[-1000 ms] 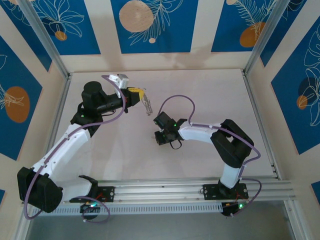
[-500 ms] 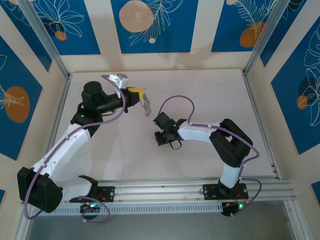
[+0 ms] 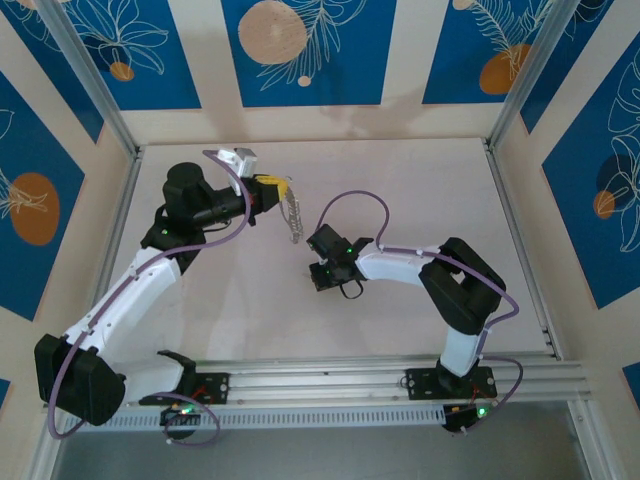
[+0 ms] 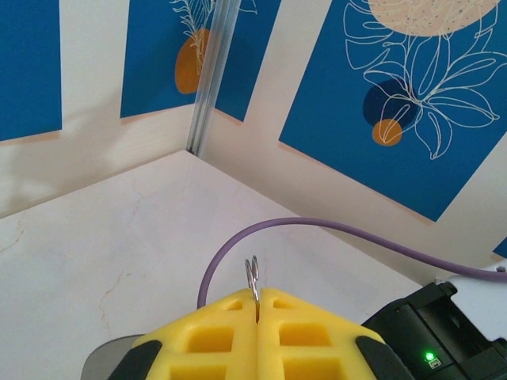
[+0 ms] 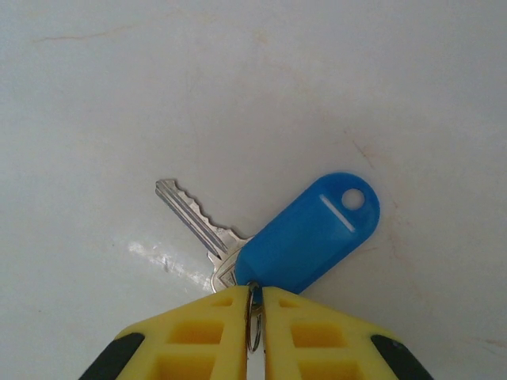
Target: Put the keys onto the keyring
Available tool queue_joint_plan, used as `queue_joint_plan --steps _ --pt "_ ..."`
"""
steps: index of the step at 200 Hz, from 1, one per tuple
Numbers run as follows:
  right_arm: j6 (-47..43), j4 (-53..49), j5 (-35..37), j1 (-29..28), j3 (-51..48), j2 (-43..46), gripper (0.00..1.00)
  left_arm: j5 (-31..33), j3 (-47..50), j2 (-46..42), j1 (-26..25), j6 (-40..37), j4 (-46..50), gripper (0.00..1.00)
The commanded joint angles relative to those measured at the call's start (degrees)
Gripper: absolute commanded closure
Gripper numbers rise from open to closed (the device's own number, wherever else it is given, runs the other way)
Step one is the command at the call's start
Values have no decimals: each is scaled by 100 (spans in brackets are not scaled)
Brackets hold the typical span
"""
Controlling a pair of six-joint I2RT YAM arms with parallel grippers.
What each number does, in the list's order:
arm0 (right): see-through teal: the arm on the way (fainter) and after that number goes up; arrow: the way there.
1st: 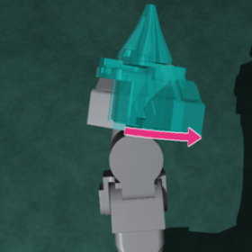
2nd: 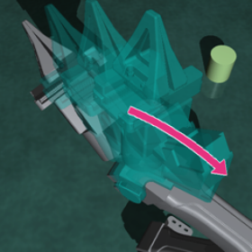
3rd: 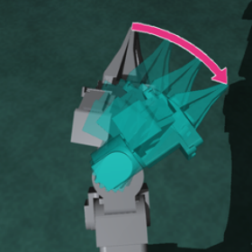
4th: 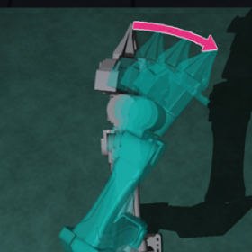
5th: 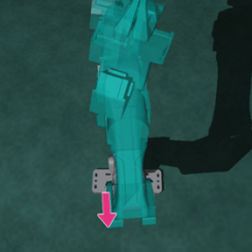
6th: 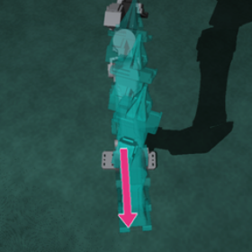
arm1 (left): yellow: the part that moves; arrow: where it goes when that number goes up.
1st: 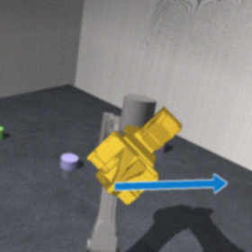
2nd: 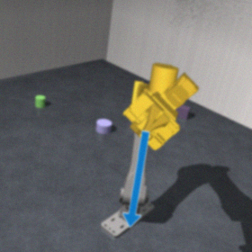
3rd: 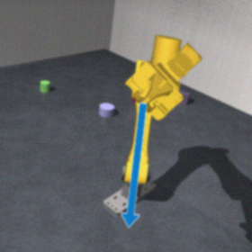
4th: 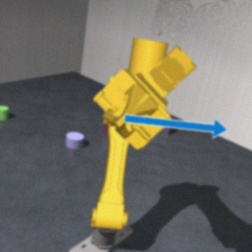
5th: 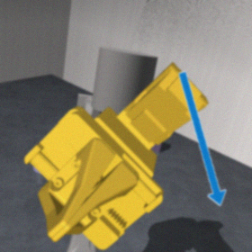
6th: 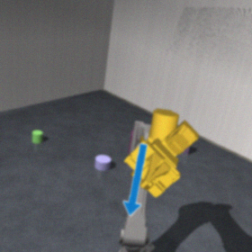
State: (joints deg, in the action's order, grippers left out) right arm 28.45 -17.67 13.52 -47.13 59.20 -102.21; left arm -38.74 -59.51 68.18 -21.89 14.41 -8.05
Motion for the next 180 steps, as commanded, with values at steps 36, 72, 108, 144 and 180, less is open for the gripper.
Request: queue_joint_plan --steps 36,72,108,144,180 --pt "-23 -9 -73 42 20 192 86 -151 44 -68 36 -31 -276 100" --pt "-12 9 -112 58 4 123 88 -151 53 -88 35 -25 -275 100" --pt "-15 -6 -124 71 4 116 100 -160 44 -88 36 -26 -276 100" --pt "-24 -8 -86 120 -55 413 100 -178 30 -44 36 -9 -308 100" --pt "-38 47 -277 393 -208 1467 100 -264 -52 14 35 -8 -315 100"
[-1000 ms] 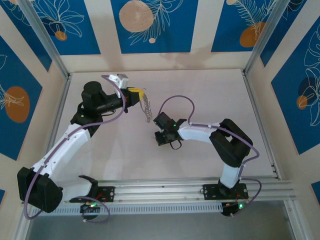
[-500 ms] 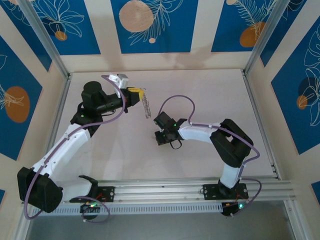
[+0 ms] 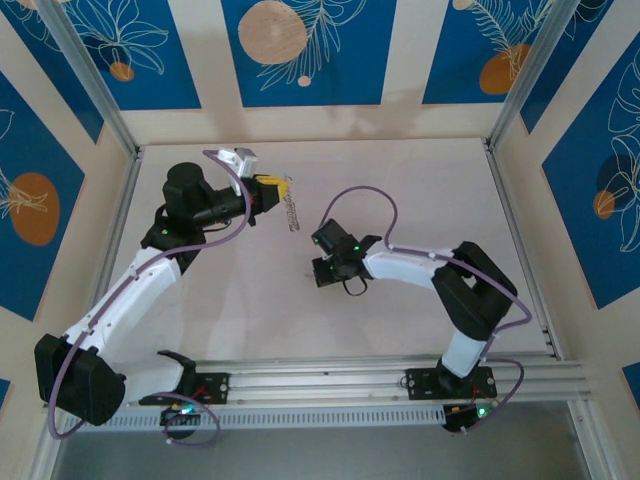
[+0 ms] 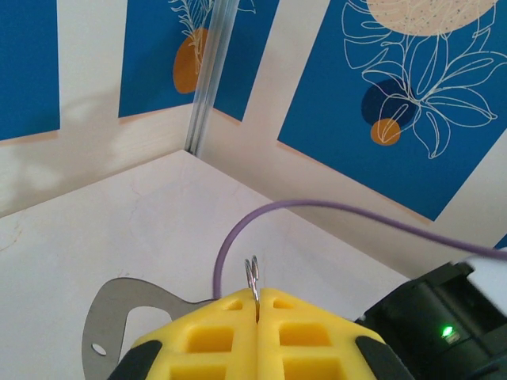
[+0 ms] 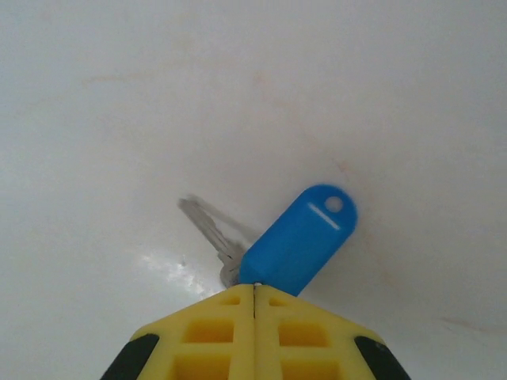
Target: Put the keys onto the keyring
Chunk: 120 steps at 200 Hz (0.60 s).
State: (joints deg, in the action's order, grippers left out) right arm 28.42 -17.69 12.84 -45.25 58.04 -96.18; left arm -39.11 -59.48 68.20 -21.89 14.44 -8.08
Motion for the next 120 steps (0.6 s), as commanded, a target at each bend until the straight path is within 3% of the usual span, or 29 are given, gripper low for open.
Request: queue_joint_plan --steps 1,67,120 --pt "-42 52 -224 221 -96 904 100 -232 -59 10 35 -15 -311 100" --pt "70 1203 -1838 1096 -593 3092 100 -626 -157 74 -7 -254 -468 100" --pt "566 1765 -2464 1644 -810 4173 100 -883 -286 305 -290 -435 -767 100"
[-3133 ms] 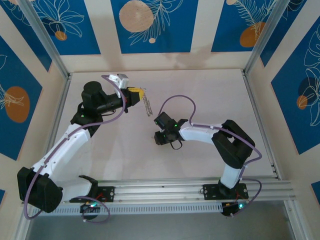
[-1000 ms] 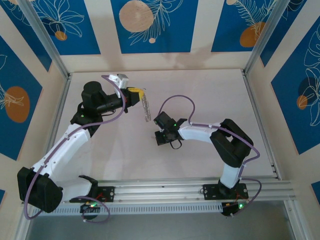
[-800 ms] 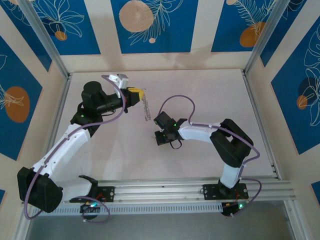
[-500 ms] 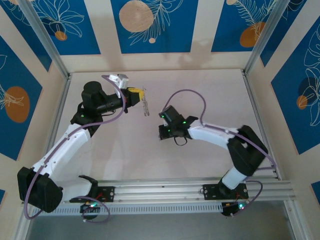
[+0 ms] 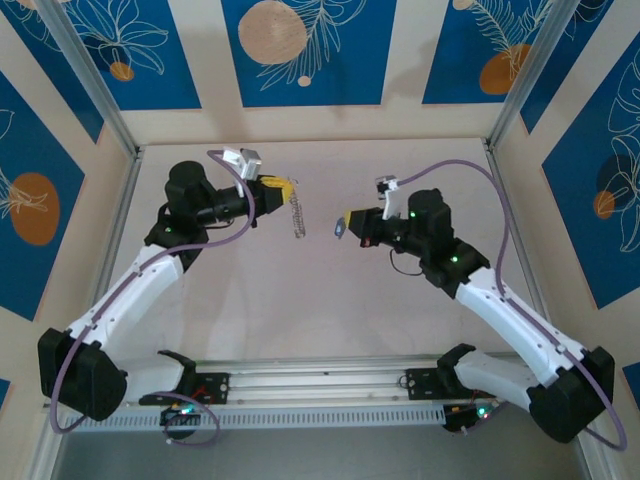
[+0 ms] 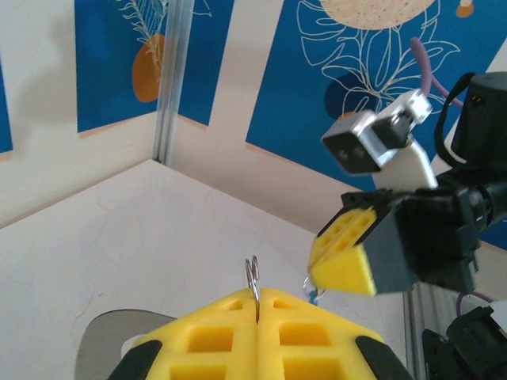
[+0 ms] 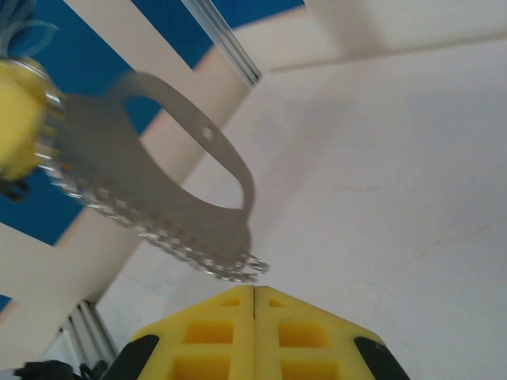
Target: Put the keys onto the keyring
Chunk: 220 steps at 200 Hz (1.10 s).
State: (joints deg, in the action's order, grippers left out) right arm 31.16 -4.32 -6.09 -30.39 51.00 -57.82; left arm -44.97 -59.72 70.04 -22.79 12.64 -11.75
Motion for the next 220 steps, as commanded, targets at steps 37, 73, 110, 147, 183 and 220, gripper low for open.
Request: queue_joint_plan --steps 37,73,110,147,183,220 --pt "444 573 -869 295 -17 506 100 -275 -399 324 -474 -576 -337 100" --pt "439 699 -960 287 149 410 100 -309 -489 426 -630 -775 -364 100" --pt "240 788 -899 212 304 288 100 -346 -547 436 -733 -989 -333 100" --pt "-79 896 -756 57 528 117 100 -220 -755 432 -881 -1460 225 100" --pt "-508 822 -581 -165 837 -117 100 272 -1153 437 -1144 -2362 1376 100" --pt "-730 809 -425 -311 920 -186 100 802 -1322 402 -1299 -2805 1950 100"
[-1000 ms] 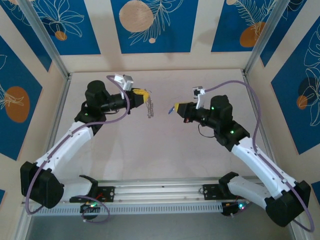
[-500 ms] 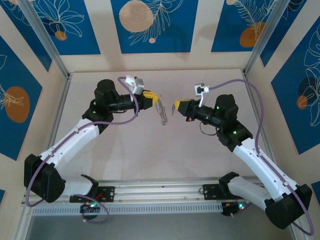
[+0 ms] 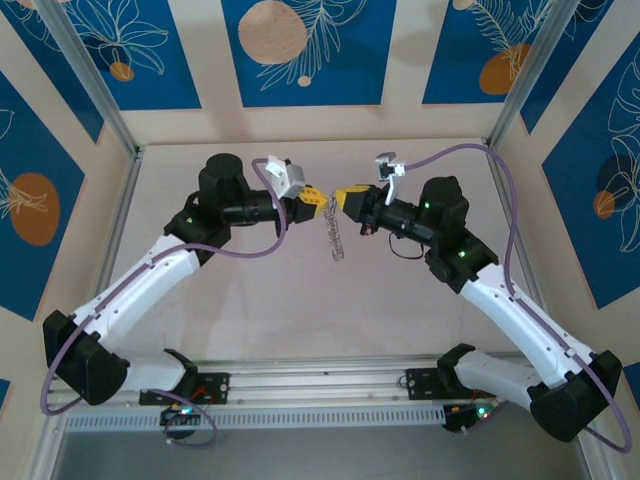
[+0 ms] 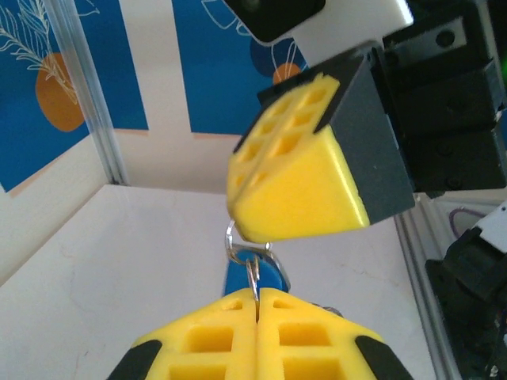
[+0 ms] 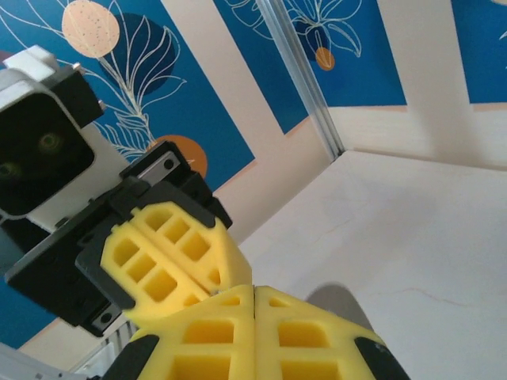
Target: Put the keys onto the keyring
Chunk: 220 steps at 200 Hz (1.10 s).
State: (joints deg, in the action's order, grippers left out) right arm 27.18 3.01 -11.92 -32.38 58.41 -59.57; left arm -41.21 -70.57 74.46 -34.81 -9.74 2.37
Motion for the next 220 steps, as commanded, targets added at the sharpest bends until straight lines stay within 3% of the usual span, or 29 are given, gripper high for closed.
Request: queue_joint_plan --steps 1,95,220 --pt "-334 77 161 -111 179 -15 100 437 -238 -42 -96 -570 541 100" --pt "-655 -387 501 -312 162 130 100 838 -188 -171 -109 -658 668 100" --pt "-813 -249 562 -427 342 -278 100 729 -148 -143 -113 -517 493 100"
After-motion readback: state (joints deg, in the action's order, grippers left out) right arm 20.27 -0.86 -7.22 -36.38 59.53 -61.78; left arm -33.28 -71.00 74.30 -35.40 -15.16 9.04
